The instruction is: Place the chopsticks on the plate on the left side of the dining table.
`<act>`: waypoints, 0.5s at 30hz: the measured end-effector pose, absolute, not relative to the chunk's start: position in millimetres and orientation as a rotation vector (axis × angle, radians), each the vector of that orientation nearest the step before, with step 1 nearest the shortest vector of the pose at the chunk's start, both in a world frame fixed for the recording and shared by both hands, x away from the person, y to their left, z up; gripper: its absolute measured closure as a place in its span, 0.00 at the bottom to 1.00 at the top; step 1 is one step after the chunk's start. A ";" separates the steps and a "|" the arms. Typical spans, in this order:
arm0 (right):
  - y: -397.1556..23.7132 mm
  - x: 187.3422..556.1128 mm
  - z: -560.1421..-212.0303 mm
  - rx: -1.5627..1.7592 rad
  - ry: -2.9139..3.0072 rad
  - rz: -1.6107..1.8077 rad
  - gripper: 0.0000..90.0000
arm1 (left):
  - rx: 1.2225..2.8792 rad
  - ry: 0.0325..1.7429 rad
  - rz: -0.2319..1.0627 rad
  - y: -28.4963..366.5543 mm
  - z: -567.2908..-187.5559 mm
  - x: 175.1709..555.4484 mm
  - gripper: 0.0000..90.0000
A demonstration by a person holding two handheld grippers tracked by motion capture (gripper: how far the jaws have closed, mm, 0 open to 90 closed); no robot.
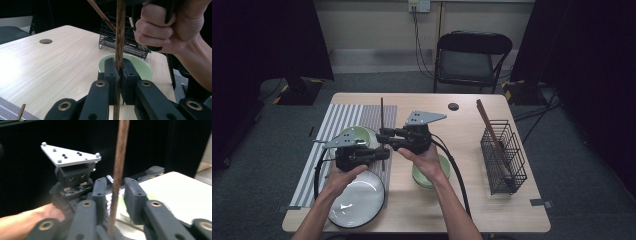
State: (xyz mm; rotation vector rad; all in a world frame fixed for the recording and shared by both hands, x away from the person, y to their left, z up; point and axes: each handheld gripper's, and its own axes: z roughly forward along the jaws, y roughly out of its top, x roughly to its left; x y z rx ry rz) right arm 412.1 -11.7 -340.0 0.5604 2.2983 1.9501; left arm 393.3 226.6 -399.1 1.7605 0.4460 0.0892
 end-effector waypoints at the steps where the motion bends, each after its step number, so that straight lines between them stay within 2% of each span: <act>1: -12.8 412.4 -339.3 0.570 2.291 1.931 0.73 | 1.759 0.447 0.089 226.7 -399.2 393.3 0.94; 8: -15.7 415.8 -339.3 0.638 2.232 1.847 0.58 | 1.755 0.469 0.096 228.7 -398.9 394.4 0.95; 15: -15.8 419.8 -340.9 0.672 2.207 1.819 0.47 | 1.751 0.480 0.122 232.5 -398.0 393.9 0.95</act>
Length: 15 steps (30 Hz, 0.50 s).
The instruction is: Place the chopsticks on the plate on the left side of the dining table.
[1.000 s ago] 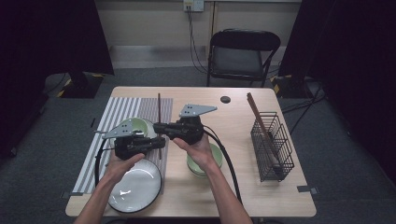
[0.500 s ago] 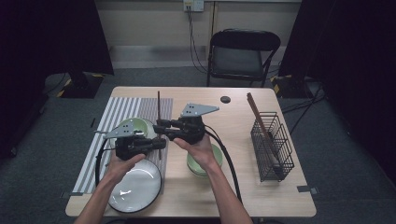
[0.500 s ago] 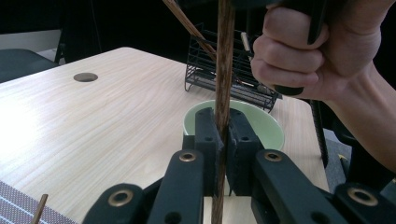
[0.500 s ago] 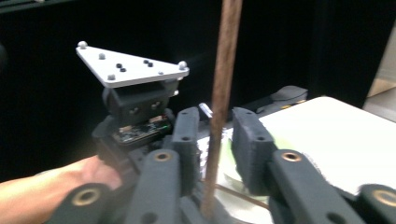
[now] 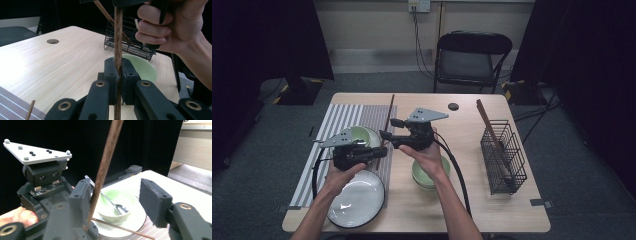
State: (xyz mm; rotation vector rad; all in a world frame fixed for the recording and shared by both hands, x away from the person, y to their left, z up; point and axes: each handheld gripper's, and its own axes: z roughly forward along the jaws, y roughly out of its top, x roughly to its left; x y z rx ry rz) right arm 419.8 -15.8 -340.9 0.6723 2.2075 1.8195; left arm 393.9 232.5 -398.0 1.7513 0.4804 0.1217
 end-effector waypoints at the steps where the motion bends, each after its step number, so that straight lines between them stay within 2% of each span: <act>1: -15.7 420.3 -341.2 0.673 2.212 1.823 0.47 | 1.751 0.482 0.127 232.8 -398.0 393.9 0.95; 15: -23.2 426.2 -347.4 0.740 2.193 1.762 0.36 | 1.748 0.490 0.135 236.5 -399.3 395.9 0.94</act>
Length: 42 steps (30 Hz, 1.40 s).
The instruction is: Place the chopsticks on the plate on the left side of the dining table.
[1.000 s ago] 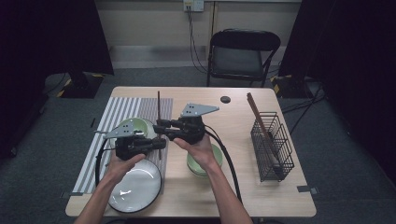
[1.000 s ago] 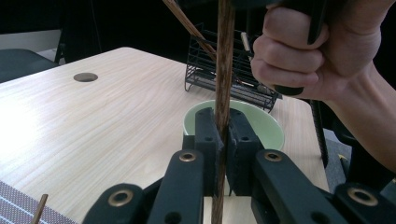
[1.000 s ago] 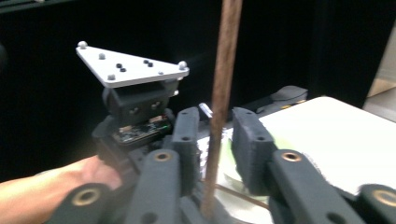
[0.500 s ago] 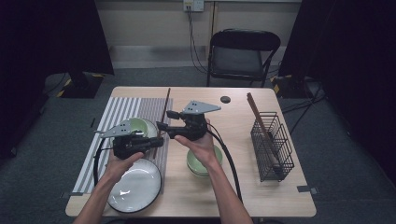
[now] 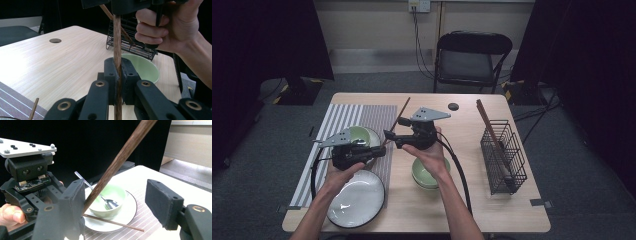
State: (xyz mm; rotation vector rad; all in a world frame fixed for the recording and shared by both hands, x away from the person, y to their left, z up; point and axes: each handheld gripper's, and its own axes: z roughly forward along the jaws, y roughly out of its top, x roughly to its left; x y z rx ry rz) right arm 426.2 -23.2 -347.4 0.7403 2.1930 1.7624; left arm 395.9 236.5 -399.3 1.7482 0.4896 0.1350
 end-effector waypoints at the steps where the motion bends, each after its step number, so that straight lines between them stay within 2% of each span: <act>1: -23.8 426.7 -347.8 0.746 2.190 1.760 0.35 | 1.745 0.491 0.131 236.4 -399.4 396.0 0.94; 21: -31.3 429.4 -346.4 0.758 2.166 1.737 0.30 | 1.746 0.499 0.137 233.2 -399.5 394.5 0.94; 27: -42.0 430.7 -340.3 0.787 2.107 1.748 0.24 | 1.769 0.492 0.132 232.5 -400.3 394.7 0.94; 42: -58.5 435.9 -345.9 0.881 2.040 1.659 0.24 | 1.745 0.489 0.127 238.3 -398.2 395.2 0.95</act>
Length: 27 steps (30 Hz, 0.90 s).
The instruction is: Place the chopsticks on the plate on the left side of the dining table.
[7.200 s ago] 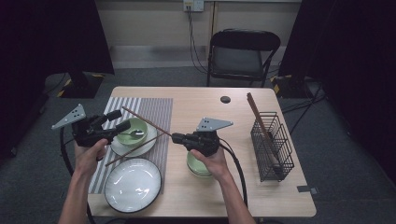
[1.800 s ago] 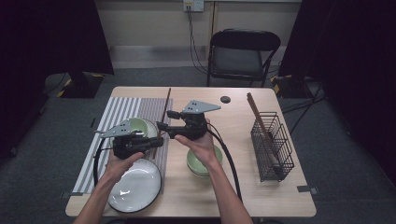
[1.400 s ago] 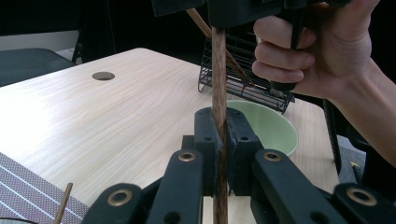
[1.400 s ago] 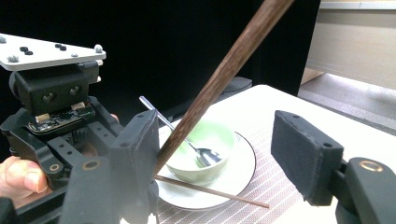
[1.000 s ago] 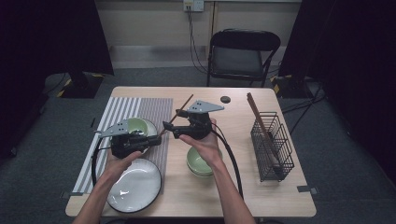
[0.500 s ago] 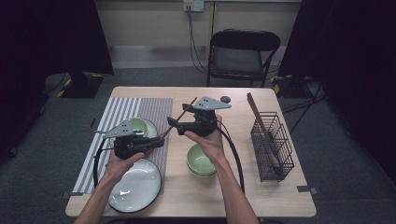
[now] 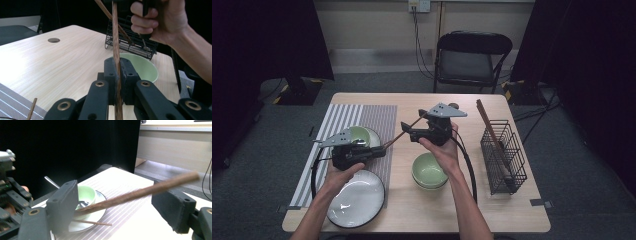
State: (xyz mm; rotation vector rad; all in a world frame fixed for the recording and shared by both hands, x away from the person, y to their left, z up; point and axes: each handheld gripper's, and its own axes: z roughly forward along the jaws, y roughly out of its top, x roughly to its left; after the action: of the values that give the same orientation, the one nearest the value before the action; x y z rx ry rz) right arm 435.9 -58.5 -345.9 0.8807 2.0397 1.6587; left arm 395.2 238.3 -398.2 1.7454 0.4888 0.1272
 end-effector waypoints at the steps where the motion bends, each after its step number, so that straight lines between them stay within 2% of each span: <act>1: -58.6 436.3 -346.6 0.883 2.041 1.656 0.24 | 1.745 0.489 0.130 239.7 -397.8 395.3 0.95; 27: -67.9 444.6 -365.4 0.927 2.080 1.609 0.24 | 1.724 0.523 0.144 250.5 -396.3 397.5 0.95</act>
State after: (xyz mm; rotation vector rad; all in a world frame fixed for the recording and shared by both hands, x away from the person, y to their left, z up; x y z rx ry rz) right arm 444.6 -67.9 -365.4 0.9269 2.0795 1.6085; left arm 397.5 250.5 -396.3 1.7239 0.5229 0.1445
